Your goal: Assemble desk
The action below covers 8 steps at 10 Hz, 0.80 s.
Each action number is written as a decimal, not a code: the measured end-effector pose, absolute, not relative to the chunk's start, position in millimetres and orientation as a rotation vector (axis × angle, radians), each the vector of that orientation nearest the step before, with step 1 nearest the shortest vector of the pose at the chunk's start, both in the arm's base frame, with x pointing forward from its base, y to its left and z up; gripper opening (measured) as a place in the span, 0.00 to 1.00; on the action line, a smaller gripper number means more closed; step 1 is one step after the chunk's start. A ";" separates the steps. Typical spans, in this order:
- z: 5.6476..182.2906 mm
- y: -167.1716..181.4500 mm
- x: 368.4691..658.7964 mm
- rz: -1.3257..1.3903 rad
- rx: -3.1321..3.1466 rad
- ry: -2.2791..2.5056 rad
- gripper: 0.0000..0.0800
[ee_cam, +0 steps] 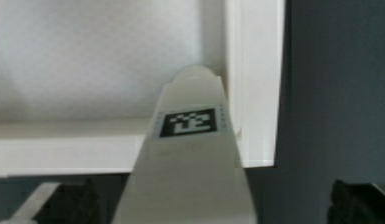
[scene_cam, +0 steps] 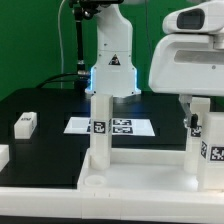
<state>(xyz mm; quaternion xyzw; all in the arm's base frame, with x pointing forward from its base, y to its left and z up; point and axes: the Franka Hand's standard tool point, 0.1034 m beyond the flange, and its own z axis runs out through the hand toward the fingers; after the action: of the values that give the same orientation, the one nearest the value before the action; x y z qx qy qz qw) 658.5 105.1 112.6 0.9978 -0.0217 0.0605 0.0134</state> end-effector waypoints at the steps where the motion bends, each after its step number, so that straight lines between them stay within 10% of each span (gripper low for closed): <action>1: 112.5 105.2 658.3 0.187 3.108 -0.064 0.81; 5: 112.2 103.8 658.4 0.187 3.108 -0.066 0.36; 8: 112.1 103.6 658.5 0.188 3.109 -0.121 0.36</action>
Offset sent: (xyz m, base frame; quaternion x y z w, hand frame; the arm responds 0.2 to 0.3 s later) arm 0.0000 0.0000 0.0000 0.0000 0.0000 0.0000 1.0000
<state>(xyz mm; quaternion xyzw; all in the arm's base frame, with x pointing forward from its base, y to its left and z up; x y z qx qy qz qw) 658.5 103.6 112.1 0.9974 -0.0388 0.0602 0.0124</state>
